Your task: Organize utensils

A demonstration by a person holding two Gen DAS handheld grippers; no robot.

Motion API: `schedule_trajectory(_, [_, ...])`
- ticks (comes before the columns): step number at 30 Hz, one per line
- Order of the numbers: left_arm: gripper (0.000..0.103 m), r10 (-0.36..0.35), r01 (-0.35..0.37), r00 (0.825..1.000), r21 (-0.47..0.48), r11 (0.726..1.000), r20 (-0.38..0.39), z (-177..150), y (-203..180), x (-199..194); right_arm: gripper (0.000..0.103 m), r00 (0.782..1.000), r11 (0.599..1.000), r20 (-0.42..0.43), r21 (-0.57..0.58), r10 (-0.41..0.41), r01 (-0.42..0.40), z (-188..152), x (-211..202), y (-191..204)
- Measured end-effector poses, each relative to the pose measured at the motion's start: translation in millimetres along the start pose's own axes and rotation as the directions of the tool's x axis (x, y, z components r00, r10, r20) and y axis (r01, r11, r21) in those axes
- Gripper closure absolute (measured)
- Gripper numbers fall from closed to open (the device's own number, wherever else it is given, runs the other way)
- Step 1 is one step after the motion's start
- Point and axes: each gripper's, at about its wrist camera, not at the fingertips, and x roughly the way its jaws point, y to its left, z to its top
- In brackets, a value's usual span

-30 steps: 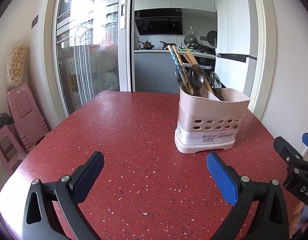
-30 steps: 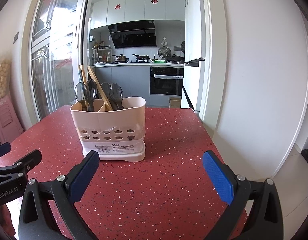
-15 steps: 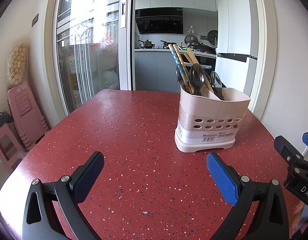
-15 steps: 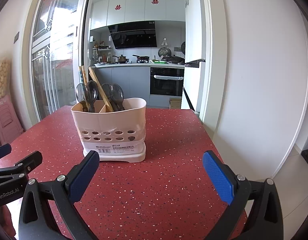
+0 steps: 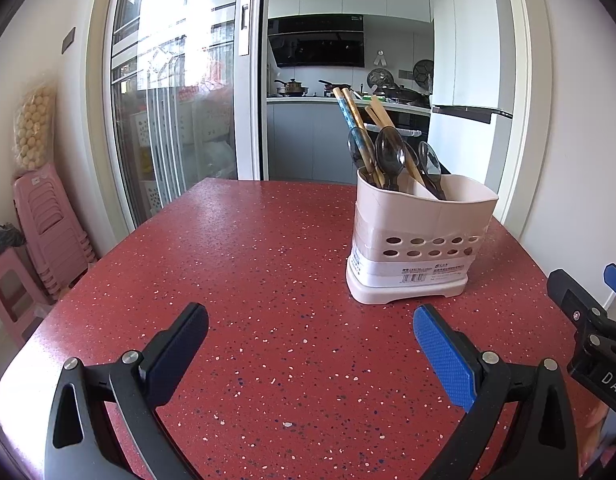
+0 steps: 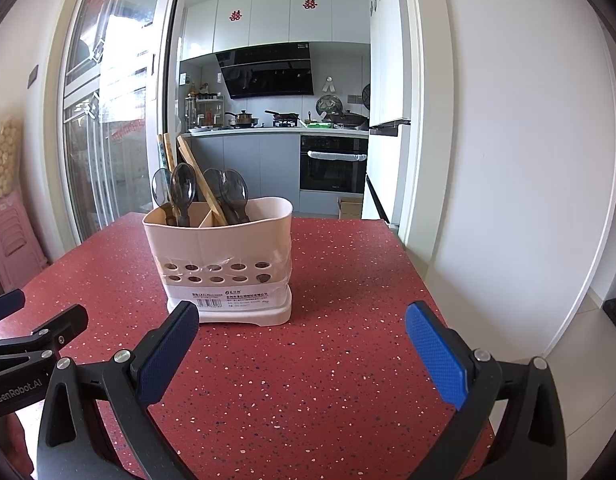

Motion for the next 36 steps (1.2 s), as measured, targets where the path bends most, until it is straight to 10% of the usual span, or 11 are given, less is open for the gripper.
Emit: schedule_trajectory(36, [0.0, 0.002, -0.002, 1.0, -0.007, 1.0, -0.005, -0.5, 1.9, 0.4, 0.0, 1.0, 1.0, -0.003, -0.002, 0.009, -0.009, -0.4, -1.6, 4.9])
